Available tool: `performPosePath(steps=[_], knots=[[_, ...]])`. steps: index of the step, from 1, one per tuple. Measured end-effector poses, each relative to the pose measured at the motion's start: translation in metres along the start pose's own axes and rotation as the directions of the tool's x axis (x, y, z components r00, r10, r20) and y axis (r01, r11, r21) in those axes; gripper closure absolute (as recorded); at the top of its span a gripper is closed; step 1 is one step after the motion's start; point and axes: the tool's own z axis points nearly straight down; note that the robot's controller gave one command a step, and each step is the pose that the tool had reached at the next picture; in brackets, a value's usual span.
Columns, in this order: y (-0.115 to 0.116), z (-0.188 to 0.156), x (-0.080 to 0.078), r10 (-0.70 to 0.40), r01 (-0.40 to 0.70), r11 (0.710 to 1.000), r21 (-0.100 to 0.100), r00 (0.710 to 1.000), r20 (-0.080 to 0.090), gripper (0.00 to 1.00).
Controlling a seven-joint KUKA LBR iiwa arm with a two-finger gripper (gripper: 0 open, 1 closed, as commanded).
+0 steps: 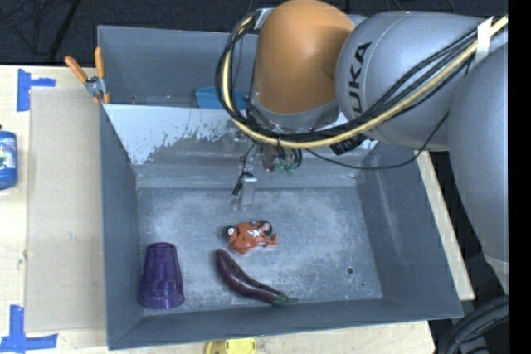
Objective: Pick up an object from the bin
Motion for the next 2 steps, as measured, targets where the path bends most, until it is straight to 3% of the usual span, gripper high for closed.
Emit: performPosePath(steps=[1,2], knots=[[-0.001,-0.005,-0.001,0.003,-0.003,1.000,-0.001,1.000,0.008,0.00],[-0.015,0.047,0.014,-0.121,0.121,0.993,0.000,0.993,0.010,0.00]])
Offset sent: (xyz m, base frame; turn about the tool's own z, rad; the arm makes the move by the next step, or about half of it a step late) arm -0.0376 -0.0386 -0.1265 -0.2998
